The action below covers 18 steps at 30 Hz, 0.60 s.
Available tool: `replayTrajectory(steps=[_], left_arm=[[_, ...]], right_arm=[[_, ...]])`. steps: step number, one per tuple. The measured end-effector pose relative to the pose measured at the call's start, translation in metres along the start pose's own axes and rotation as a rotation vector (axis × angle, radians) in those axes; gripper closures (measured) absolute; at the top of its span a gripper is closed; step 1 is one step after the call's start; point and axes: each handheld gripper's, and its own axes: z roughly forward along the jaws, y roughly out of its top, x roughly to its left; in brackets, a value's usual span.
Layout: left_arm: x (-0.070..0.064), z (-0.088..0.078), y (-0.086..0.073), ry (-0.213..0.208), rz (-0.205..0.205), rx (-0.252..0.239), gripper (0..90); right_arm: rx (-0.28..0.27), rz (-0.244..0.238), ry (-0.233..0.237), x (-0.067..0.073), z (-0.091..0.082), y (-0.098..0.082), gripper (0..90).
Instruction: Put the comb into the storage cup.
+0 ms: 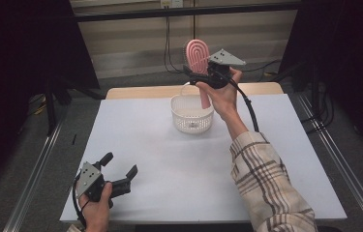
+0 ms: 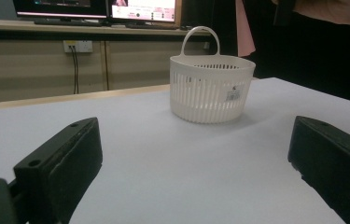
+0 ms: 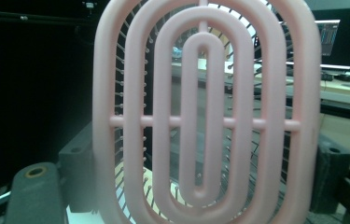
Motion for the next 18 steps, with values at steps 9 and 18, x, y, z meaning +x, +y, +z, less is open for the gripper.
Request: replayTrajectory(steps=[9,18], left_arm=[[0.000,0.000,0.000,-0.008,0.011,0.010,3.0],[-0.001,0.001,0.000,-0.009,0.003,0.008,3.0]], right_arm=[[0.005,0.025,-0.014,-0.006,0.000,-0.012,19.4],[0.014,0.033,-0.016,-0.007,0.001,-0.021,19.4]])
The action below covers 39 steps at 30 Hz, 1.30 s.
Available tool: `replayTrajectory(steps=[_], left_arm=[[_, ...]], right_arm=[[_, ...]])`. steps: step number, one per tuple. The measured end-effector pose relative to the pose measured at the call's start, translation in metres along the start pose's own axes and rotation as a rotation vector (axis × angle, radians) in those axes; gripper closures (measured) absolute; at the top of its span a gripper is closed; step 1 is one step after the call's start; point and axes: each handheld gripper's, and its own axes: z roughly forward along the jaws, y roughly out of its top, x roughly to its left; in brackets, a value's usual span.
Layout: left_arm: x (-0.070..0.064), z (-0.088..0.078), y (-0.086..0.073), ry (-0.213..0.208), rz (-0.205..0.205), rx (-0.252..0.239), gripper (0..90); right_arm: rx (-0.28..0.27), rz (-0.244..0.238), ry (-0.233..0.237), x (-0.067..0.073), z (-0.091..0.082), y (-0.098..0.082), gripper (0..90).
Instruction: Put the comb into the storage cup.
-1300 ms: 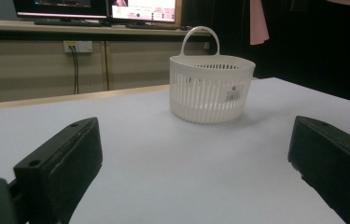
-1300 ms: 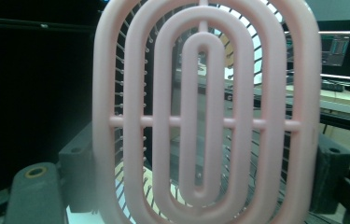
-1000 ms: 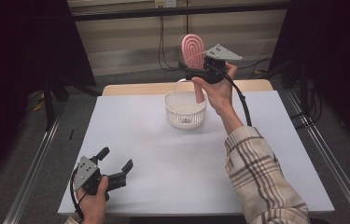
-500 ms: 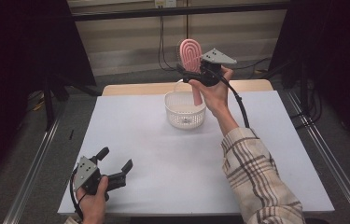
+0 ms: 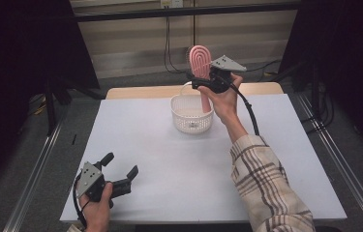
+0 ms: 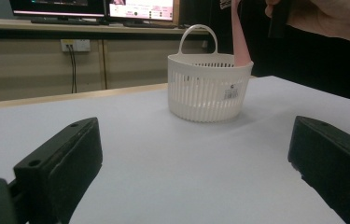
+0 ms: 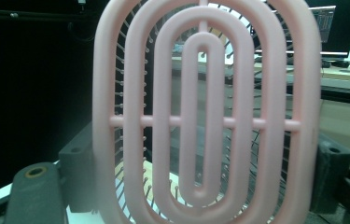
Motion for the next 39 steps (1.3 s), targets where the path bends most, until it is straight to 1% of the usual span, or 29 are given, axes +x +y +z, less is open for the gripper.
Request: replayTrajectory(steps=[3,4,6,12,16,19,21,23,24,25,30,34,35,39], left_arm=[[0.000,0.000,0.000,-0.003,0.004,-0.001,3.0],[0.000,0.000,0.000,-0.001,0.009,0.003,2.9],[0.000,0.000,0.000,-0.001,0.002,-0.001,2.9],[0.000,0.000,0.000,-0.003,0.002,-0.001,3.0],[0.001,-0.001,0.000,0.000,0.011,0.001,2.9],[0.000,-0.001,0.001,0.002,0.006,-0.008,2.9],[0.001,-0.001,0.000,-0.001,0.011,0.002,2.9],[0.000,0.000,0.000,0.000,0.005,0.001,2.9],[0.000,-0.001,0.001,-0.001,0.012,0.002,3.0],[0.000,0.000,0.001,-0.001,0.007,-0.004,3.0],[0.000,-0.001,0.001,0.000,0.011,0.003,2.9],[0.000,-0.001,0.001,0.000,0.013,0.002,2.9],[0.000,-0.001,0.001,0.001,0.012,0.002,2.9],[-0.001,0.000,0.000,-0.001,0.002,-0.003,2.9]], right_arm=[[-0.002,0.014,0.000,0.000,0.000,-0.004,19.4],[-0.001,0.013,0.001,0.000,0.000,-0.005,19.4],[0.004,0.015,-0.003,-0.001,0.000,-0.007,19.4],[0.007,0.021,-0.001,-0.001,0.001,-0.012,19.4],[0.004,0.032,0.001,0.000,0.001,-0.015,19.4],[0.014,0.026,0.002,0.001,0.000,-0.019,19.4],[0.009,0.029,0.007,0.001,-0.001,-0.020,19.4],[0.011,0.031,0.008,0.002,-0.002,-0.022,19.4],[0.014,0.029,0.007,0.001,-0.002,-0.023,19.4],[0.016,0.034,0.006,0.001,-0.002,-0.023,19.4],[0.021,0.035,0.007,0.001,-0.004,-0.027,19.4],[0.041,0.015,0.009,0.001,-0.005,-0.030,19.4],[0.046,0.017,0.011,0.000,-0.005,-0.030,19.4],[0.037,0.033,0.006,-0.003,-0.007,-0.032,19.3]])
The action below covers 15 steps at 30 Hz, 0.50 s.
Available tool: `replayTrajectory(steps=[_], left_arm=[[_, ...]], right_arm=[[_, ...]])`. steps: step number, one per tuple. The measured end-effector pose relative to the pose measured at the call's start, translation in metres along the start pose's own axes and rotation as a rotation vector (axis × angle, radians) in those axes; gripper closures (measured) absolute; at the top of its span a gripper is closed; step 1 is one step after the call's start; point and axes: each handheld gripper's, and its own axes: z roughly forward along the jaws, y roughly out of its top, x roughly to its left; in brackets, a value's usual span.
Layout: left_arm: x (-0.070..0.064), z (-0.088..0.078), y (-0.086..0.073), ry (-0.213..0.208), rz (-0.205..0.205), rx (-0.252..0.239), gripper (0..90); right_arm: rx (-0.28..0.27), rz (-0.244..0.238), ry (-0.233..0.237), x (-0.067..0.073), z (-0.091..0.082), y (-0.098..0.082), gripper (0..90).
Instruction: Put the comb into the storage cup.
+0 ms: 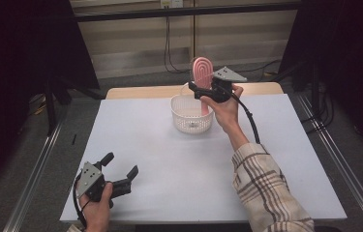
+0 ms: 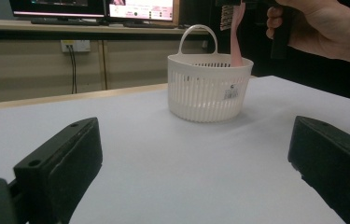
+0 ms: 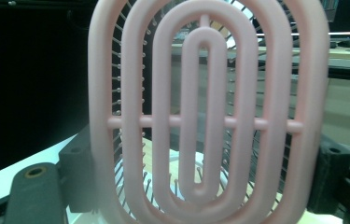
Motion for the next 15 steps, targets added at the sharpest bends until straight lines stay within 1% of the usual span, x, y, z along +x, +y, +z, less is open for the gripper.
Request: replayTrajectory(steps=[6,8,9,15], left_arm=[[0.001,-0.001,0.000,0.000,0.007,0.004,2.9],[0.000,0.000,0.000,-0.001,0.001,0.002,3.0],[0.001,-0.001,0.000,0.000,0.006,0.005,2.9],[0.001,0.000,0.000,-0.001,0.001,0.003,2.9]], right_arm=[[0.006,0.012,-0.007,-0.002,-0.001,-0.006,19.3],[0.014,0.013,-0.005,-0.002,0.000,-0.009,19.3],[0.023,0.010,-0.007,-0.003,0.000,-0.009,19.3],[0.025,0.023,-0.007,-0.006,0.001,-0.011,19.3]])
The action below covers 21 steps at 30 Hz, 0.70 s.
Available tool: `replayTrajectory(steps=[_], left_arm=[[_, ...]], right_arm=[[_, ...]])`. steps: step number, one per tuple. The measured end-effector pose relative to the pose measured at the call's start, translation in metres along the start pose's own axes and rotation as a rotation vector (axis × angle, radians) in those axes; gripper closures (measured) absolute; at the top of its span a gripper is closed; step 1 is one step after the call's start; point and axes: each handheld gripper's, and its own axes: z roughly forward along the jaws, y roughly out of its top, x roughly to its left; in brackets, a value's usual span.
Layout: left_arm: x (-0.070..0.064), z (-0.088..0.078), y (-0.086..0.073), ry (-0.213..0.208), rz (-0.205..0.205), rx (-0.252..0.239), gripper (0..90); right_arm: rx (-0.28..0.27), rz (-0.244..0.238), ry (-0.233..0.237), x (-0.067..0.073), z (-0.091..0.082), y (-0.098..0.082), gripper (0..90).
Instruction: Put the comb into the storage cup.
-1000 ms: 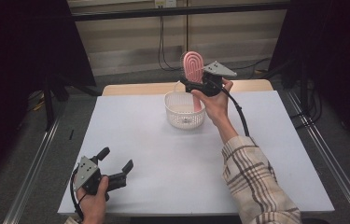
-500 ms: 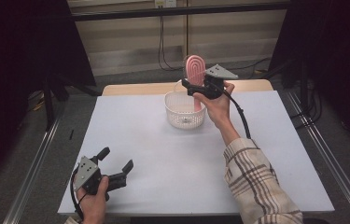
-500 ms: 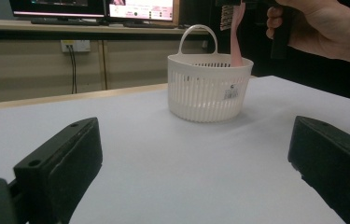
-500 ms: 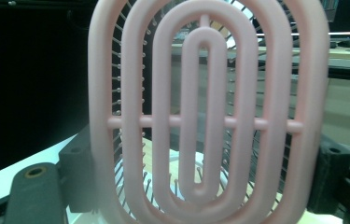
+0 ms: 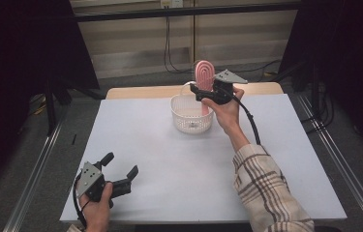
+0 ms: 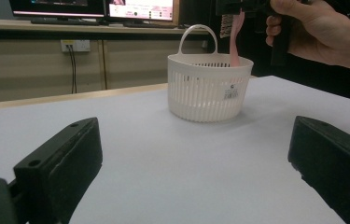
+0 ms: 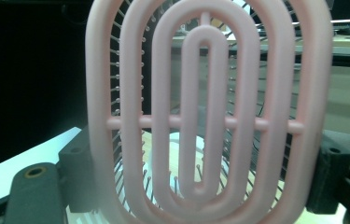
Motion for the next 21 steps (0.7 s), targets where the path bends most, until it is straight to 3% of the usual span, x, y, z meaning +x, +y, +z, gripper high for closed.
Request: replayTrajectory(steps=[21], left_arm=[[0.000,0.000,0.000,-0.003,0.000,-0.001,2.9]], right_arm=[[0.014,0.060,-0.009,-0.007,0.000,-0.019,19.3]])
